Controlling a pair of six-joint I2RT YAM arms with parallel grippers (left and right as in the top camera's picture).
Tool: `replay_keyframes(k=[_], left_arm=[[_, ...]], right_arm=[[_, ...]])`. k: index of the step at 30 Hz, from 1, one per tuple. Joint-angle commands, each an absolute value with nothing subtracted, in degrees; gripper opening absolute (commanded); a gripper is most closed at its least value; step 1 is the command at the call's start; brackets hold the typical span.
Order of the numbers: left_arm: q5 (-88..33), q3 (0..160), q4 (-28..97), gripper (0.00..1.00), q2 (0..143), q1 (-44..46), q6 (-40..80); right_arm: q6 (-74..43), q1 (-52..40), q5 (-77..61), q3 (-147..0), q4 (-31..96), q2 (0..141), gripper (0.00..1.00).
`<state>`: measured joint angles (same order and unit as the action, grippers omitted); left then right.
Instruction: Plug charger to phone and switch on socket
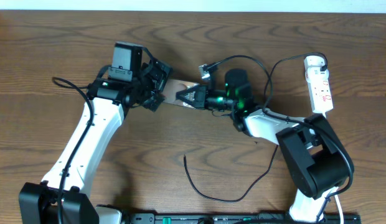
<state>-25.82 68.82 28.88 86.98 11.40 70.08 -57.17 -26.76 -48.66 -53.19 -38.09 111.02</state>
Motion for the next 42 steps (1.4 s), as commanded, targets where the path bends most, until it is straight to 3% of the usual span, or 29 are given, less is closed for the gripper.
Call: replay_keyframes(k=[1,12,23,31,42], left_arm=[[-35.35,70.37,26.41,0.90,86.02,8.93,59.86],[-51.46,69.08,14.15,0.90,86.04,2.59,47.70],[-52.75,53.39,-23.09,0.90,86.06,2.48,64.95],[-44.62,41.43,-42.89,0.90,86.11,2.42,74.43],[-42.74,39.33,-47.75,0.90,86.11,2.42,75.75]], right_arm=[[-54.50,-23.33,-49.56,-53.91,-38.30,110.91,0.01],[-63.35,-11.73,-48.73,-53.95,-39.38,110.91,0.01],[-81.71,-10.26,-46.85,-54.65,-55.83,110.91,0.01],[-87.00,-12.80,-47.33,-54.70,-58.52,110.91,0.01],[-94.13,-20.18,-47.00,-54.68,-60.99,110.91,0.01]])
